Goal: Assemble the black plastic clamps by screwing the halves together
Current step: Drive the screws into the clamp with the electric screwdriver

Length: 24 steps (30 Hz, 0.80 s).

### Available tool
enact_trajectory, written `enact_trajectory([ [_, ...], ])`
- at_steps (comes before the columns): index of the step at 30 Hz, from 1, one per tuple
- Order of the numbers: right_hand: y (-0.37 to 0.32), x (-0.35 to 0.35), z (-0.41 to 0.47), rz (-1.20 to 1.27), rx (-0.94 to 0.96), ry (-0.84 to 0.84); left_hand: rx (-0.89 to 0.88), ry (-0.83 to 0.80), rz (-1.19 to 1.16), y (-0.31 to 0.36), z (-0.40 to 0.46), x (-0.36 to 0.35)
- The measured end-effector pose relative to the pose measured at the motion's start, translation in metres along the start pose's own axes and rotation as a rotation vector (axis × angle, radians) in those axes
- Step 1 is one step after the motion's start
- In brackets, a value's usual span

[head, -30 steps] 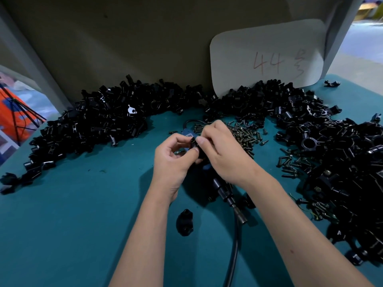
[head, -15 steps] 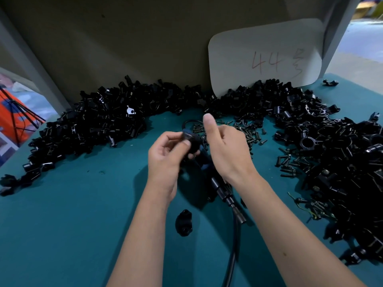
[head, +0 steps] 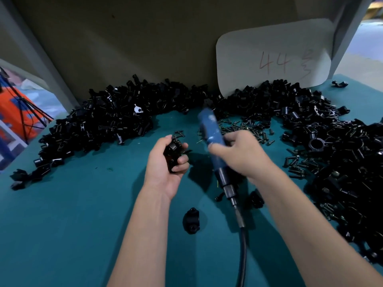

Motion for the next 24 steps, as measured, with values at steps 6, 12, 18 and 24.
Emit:
enact_trajectory([
  [6, -0.007, 0.036, -0.001, 0.914, -0.149, 0.076, 0.085, -0.067, 0.096, -0.003, 0.000, 0.001],
  [12, -0.017, 0.052, -0.001, 1.428, 0.061, 0.161, 0.025, -0.171, 0.425, -0.004, -0.001, -0.002],
  [18, -0.015, 0.058, -0.008, 1.419, 0.097, 0.369, 0.022, -0.227, 0.705, -0.009, -0.002, -0.009],
  [24, -0.021, 0.060, -0.013, 1.346, 0.205, 0.470, 0.044, -0.274, 0.791, -0.009, -0.004, -0.012],
])
Point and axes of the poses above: each hand's wrist, its own z-axis towards the middle knuckle, its own x-axis out of the back of the hand, y = z × x, the point moved 4 cm from there along z, towards the middle knuckle
